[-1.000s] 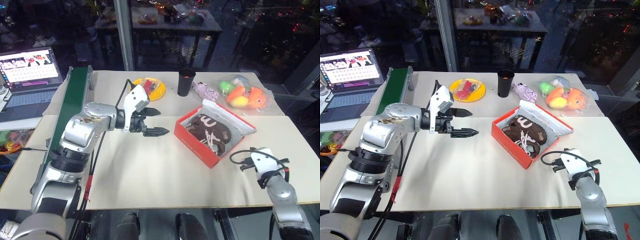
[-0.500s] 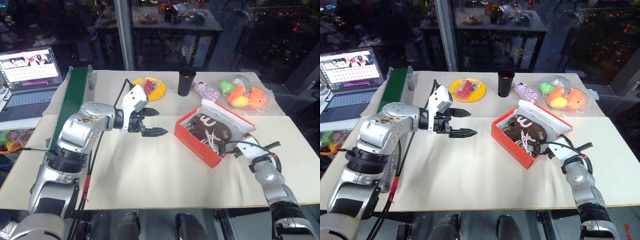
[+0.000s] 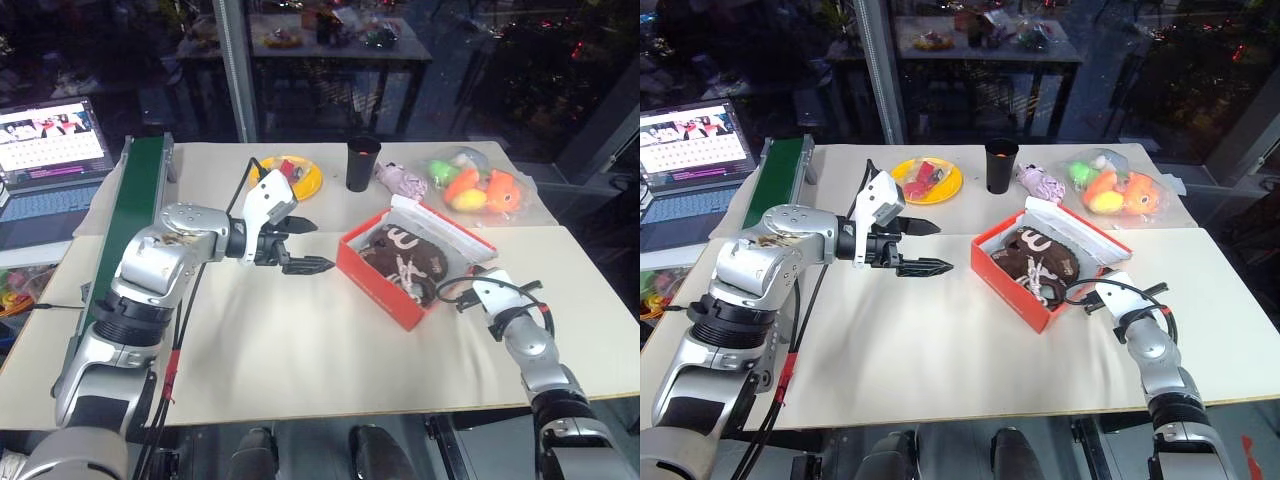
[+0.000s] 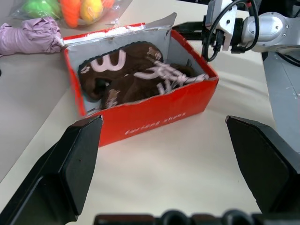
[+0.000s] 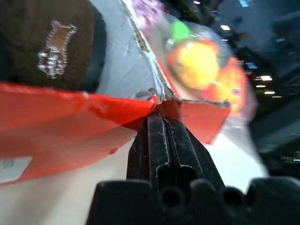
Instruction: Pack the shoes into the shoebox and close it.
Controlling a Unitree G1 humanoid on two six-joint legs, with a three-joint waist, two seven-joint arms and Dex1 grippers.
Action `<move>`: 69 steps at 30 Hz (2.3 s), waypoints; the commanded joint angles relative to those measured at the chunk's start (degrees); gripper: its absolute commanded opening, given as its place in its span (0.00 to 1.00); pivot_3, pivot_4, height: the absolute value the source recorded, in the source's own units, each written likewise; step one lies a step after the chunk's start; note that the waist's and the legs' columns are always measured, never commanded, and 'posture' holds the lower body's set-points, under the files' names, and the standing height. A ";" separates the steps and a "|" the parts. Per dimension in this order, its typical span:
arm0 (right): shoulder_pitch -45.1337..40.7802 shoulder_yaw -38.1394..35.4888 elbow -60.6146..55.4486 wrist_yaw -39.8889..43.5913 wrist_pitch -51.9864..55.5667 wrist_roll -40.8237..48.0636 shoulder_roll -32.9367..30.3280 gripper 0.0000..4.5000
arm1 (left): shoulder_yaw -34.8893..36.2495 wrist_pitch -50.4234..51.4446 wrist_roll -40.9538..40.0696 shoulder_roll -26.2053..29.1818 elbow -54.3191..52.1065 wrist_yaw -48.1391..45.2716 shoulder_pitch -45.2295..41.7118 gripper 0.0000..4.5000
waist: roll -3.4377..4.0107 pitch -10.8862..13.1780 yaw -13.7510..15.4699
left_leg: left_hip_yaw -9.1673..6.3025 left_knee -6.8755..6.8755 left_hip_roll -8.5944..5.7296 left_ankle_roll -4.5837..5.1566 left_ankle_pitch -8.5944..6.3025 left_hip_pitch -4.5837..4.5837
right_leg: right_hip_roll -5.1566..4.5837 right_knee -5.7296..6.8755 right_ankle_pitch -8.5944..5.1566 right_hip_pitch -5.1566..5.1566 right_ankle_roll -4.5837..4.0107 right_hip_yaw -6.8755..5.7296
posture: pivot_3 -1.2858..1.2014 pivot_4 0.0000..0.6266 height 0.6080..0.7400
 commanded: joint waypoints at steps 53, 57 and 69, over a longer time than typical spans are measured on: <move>-9.54 -2.81 -42.56 4.35 37.91 22.18 10.68 0.01 | 6.01 0.05 -0.20 7.46 -4.30 2.68 6.02 1.00 | 0.03 0.03 1.77 | 0.07 -0.08 -0.19 0.01 -0.01 -0.16 | 0.07 0.12 -0.30 -0.22 -0.16 0.53 | 0.52 0.24 0.97; -10.56 -4.96 -40.22 4.49 40.55 24.54 12.21 0.01 | 8.14 1.89 -1.36 8.84 -7.37 3.92 8.90 1.00 | 0.03 0.04 2.32 | 0.07 -0.04 -0.20 0.01 -0.01 -0.30 | 0.07 0.08 -0.25 -0.25 -0.06 0.54 | 0.52 0.24 0.97; 12.94 -16.10 -65.85 19.40 80.34 65.01 -3.64 0.01 | 5.81 1.02 -1.70 7.03 -6.00 4.11 8.57 1.00 | 0.00 0.03 3.79 | 0.04 -0.03 -0.22 0.01 -0.02 -0.31 | 0.04 0.05 -0.37 -0.18 -0.14 0.53 | 0.52 0.24 0.97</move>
